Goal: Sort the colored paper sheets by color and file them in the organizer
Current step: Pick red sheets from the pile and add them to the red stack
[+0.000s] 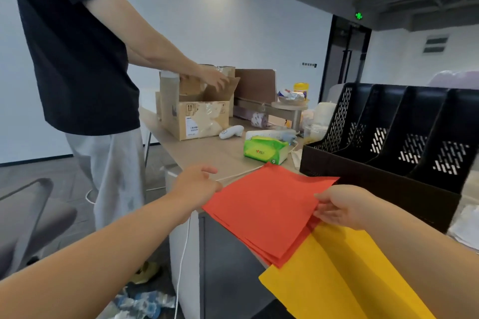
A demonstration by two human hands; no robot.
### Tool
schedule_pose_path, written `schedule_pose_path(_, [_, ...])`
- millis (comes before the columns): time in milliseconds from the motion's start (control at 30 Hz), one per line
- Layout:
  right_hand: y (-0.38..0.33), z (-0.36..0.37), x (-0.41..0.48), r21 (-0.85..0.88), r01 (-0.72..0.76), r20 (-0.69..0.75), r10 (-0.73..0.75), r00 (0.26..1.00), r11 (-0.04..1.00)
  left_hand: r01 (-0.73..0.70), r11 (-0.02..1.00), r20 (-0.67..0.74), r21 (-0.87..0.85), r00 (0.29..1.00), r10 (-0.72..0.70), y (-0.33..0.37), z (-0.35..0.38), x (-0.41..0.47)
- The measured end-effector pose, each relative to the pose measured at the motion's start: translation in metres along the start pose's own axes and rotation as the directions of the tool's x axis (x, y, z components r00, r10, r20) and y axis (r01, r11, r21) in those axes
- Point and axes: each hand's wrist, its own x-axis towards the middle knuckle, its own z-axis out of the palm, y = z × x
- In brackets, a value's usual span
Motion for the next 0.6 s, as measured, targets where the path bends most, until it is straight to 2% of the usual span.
schedule_pose_path(167, [0.005,-0.047,-0.020,-0.153,0.102,-0.034,-0.108,0.994,0.983,-0.126,0.992,0.044,0.030,0.991,0.124,0.043,0.050,-0.014])
schedule_pose_path(300, [0.029,-0.118,-0.041,-0.166,0.084,-0.129,-0.106,0.986,0.982,-0.303,0.948,0.144,0.097,0.947,0.288,0.077,0.118,-0.041])
schedule_pose_path(467, [0.086,-0.244,-0.086,-0.119,0.034,-0.331,-0.072,0.941,0.992,-0.442,0.897,0.378,0.018,0.833,0.403,0.130,0.227,-0.096])
schedule_pose_path(600, [0.133,-0.333,-0.144,-0.012,-0.024,-0.536,0.013,0.844,1.000,-0.505,0.859,0.511,-0.081,0.719,0.471,0.168,0.307,-0.157])
